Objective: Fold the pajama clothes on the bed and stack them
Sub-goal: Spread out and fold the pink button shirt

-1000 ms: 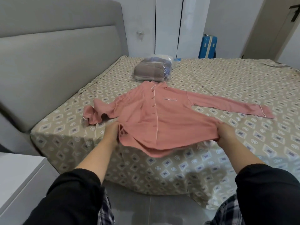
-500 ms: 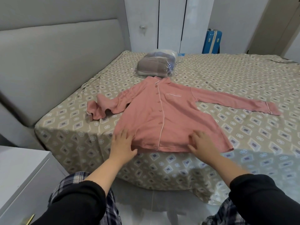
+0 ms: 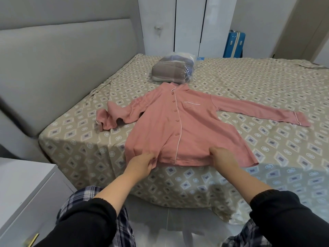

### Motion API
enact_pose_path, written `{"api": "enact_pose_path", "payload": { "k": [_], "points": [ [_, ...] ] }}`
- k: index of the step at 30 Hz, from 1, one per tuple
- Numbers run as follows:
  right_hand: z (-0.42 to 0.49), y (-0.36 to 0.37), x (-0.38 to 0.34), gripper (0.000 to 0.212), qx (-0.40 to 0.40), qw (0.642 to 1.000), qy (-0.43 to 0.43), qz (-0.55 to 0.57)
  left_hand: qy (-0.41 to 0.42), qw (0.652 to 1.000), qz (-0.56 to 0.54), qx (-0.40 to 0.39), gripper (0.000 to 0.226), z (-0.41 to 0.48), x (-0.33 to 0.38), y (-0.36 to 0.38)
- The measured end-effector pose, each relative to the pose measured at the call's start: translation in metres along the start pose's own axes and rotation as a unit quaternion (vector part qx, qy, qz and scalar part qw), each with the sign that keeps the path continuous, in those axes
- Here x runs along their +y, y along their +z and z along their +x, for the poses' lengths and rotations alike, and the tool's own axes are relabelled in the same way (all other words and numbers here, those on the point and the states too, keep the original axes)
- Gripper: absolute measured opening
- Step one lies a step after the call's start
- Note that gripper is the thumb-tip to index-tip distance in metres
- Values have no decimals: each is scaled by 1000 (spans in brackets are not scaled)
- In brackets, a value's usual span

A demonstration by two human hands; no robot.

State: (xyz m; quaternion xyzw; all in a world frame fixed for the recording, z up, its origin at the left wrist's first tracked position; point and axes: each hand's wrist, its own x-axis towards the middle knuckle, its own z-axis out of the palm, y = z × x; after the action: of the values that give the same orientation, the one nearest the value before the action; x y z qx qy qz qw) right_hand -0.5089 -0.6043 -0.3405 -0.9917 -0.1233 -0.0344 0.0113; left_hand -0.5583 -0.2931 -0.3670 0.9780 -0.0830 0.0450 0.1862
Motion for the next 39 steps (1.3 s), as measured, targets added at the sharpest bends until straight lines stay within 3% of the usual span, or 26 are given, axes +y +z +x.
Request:
{"api": "enact_pose_path", "payload": {
  "k": [3,6,9,12,14,16,17,20,22,24,27,29,34,37,39],
  "points": [
    [-3,-2,5,18,30,999,42,11,18,998,-40,36,32,-6,-11,0],
    [-12,4,5,21,122,988,61,69,-120,973,-84,179,26,-11,-23,0],
    [-19,15,-11,28,193,980,-48,21,-290,906,-223,212,31,-11,-31,0],
    [-16,26,-31,47,142,978,-146,-36,-356,810,-434,168,46,-2,-27,3],
    [-14,28,-45,54,63,986,-137,-71,-379,792,-455,145,49,0,-24,9],
    [-11,24,-54,47,56,987,-106,-103,-389,783,-471,115,49,1,-23,15],
    [-10,21,-57,42,54,988,-99,-109,-396,758,-507,108,49,1,-23,17],
    [-5,19,-58,31,50,990,-106,-81,-408,627,-655,106,43,-2,-24,16],
    [-4,16,-54,24,54,992,-110,-35,-398,589,-694,116,31,-7,-29,12],
    [-8,12,-47,22,92,989,-114,4,-390,608,-675,151,22,-14,-39,8],
    [-20,9,-27,26,199,975,-98,20,-385,711,-552,204,12,-23,-56,-1],
    [-29,13,-18,26,205,973,-97,-37,-380,750,-504,200,15,-26,-63,-2],
    [-22,18,-37,34,180,973,-134,-57,-374,765,-507,135,19,-27,-68,5],
    [-10,17,-65,64,176,960,-207,-61,-354,774,-509,128,16,-22,-65,1],
    [-5,14,-82,67,166,951,-249,-83,-346,776,-511,131,12,-21,-62,-1]
  ]
}}
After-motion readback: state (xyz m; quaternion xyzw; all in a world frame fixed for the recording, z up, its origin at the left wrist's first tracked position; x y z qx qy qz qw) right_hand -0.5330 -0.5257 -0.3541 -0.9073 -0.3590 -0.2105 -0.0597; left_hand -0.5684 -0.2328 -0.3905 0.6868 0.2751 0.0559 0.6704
